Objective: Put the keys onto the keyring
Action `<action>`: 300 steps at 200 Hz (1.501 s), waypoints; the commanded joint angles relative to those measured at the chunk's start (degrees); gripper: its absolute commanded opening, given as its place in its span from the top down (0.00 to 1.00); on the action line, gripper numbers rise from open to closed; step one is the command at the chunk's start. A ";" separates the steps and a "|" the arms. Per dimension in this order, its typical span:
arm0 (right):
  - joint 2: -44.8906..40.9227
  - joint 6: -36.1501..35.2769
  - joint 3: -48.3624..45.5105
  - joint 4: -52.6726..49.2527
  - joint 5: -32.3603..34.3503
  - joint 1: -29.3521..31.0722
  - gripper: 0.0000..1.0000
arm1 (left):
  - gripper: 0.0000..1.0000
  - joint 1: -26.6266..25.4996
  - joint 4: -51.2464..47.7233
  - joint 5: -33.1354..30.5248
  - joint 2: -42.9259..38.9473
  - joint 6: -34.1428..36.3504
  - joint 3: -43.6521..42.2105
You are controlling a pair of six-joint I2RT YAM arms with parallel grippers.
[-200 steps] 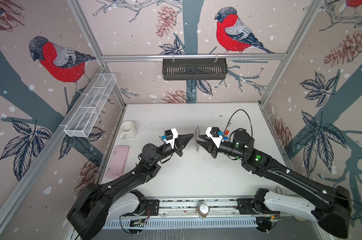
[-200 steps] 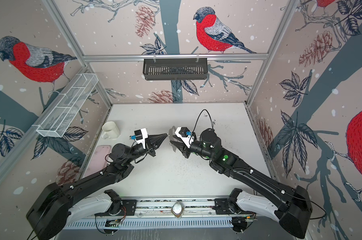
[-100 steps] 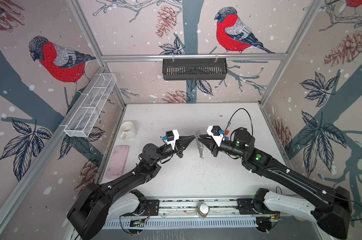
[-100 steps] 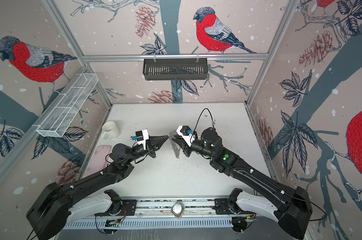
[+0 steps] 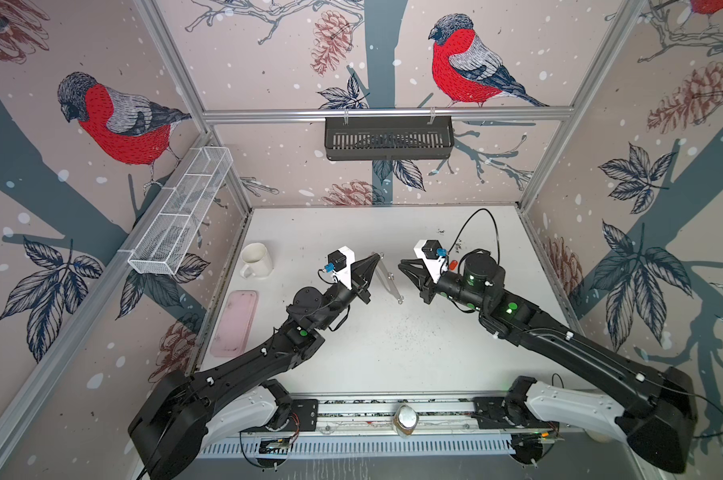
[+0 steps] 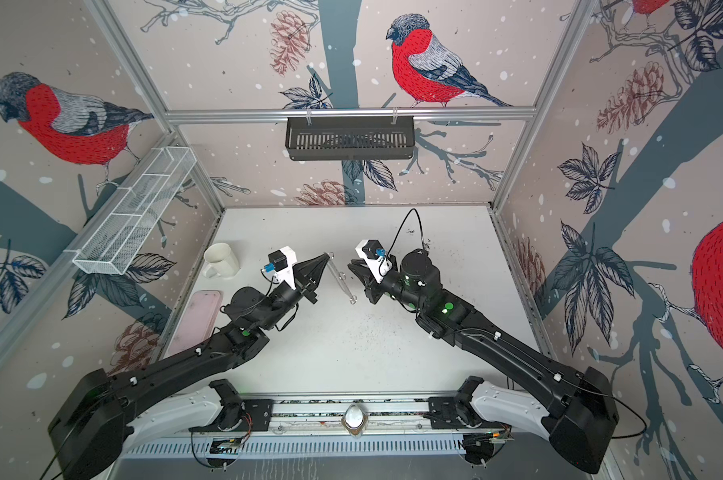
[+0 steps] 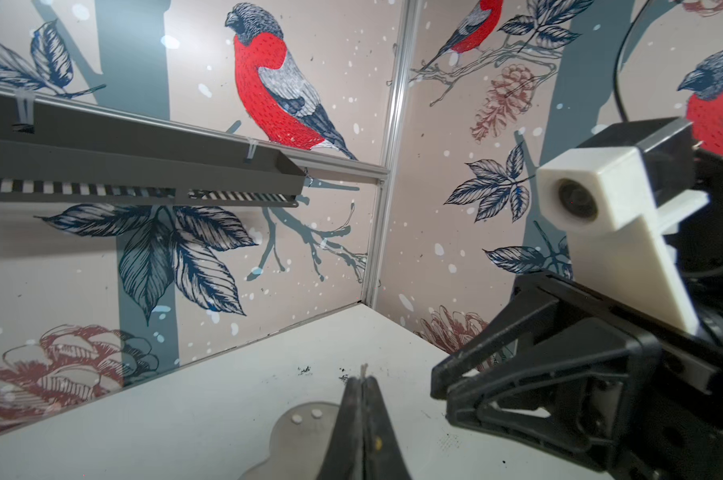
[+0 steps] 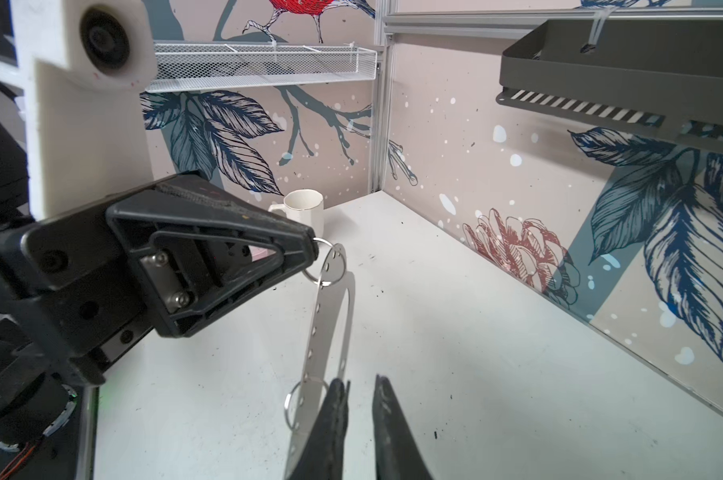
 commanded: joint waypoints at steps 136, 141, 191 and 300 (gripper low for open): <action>3.17 4.31 1.72 1.03 -3.80 -3.33 0.69 | 1.00 -0.66 -9.62 6.91 0.04 3.37 4.15; 3.17 4.31 1.72 1.12 -3.89 -3.33 0.69 | 1.00 -0.66 -9.79 6.76 0.07 3.41 4.17; 3.52 5.56 1.46 0.34 0.21 -4.35 0.69 | 1.00 -0.66 -11.81 3.83 0.68 2.85 5.24; 21.20 20.53 -1.23 -5.54 11.33 -27.79 0.67 | 1.00 -0.74 -10.12 2.73 -2.02 2.03 1.72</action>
